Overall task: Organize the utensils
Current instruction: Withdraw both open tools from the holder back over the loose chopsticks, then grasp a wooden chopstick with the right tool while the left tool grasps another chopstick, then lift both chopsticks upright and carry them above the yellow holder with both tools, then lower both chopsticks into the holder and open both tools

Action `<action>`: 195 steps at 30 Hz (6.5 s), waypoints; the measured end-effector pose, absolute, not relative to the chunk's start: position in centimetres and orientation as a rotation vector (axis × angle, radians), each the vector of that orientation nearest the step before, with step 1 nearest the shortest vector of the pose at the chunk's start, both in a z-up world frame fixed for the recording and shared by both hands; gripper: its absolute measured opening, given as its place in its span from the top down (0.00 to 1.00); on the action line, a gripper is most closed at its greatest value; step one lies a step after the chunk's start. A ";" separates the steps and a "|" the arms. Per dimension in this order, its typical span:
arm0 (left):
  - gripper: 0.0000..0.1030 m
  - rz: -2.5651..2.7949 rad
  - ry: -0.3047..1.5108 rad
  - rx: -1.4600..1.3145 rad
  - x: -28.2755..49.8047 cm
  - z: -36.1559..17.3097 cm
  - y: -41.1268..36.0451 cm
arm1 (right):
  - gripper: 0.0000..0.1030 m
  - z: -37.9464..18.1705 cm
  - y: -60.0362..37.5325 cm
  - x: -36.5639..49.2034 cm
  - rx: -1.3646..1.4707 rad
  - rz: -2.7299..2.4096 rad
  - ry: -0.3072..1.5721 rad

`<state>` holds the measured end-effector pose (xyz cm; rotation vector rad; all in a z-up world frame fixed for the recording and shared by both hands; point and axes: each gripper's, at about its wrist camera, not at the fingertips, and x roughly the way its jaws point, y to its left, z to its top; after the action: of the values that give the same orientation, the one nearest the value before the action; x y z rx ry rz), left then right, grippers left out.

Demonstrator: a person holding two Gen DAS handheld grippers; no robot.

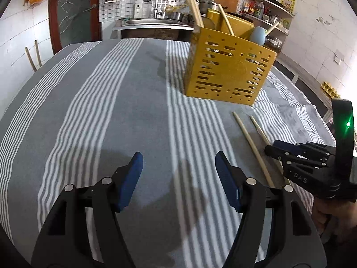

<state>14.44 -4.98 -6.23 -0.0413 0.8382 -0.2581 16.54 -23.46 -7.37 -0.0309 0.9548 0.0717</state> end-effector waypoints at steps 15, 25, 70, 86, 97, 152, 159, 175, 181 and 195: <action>0.37 -0.342 0.957 0.071 18.9 -7.4 -15.4 | 0.91 -7.5 -31.6 17.7 0.061 -0.051 0.958; 0.59 -0.326 1.030 0.201 20.4 -9.9 -19.5 | 0.90 -7.9 -32.4 18.7 0.073 -0.023 0.980; 0.95 -0.412 0.864 0.011 16.1 -3.8 -10.1 | 0.94 -2.9 -32.4 13.3 0.229 0.092 0.722; 0.95 -0.398 0.761 -0.030 15.0 0.7 -7.9 | 0.94 0.6 -31.8 11.5 0.196 0.113 0.624; 0.95 -0.386 0.685 -0.026 13.9 3.4 -6.5 | 0.94 2.8 -30.8 10.5 0.150 0.125 0.573; 0.95 -0.391 0.366 -0.023 17.1 15.2 -6.6 | 0.94 12.8 -27.4 12.9 0.022 0.174 0.312; 0.95 -0.395 0.342 -0.019 19.4 17.0 -7.2 | 0.94 13.9 -26.7 14.4 -0.005 0.181 0.295; 0.95 -0.405 0.274 -0.011 23.0 19.5 -8.3 | 0.94 15.8 -25.8 18.5 -0.017 0.203 0.257; 0.96 -0.411 0.255 -0.013 24.8 19.4 -8.6 | 0.94 15.6 -25.4 20.0 -0.014 0.207 0.261; 0.95 -0.395 0.318 -0.011 29.6 16.0 -9.2 | 0.94 13.3 -25.1 24.1 -0.010 0.193 0.323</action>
<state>29.60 -9.24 16.00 -0.0112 0.3180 -0.3946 24.14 -25.06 13.33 -0.0098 0.3234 0.1930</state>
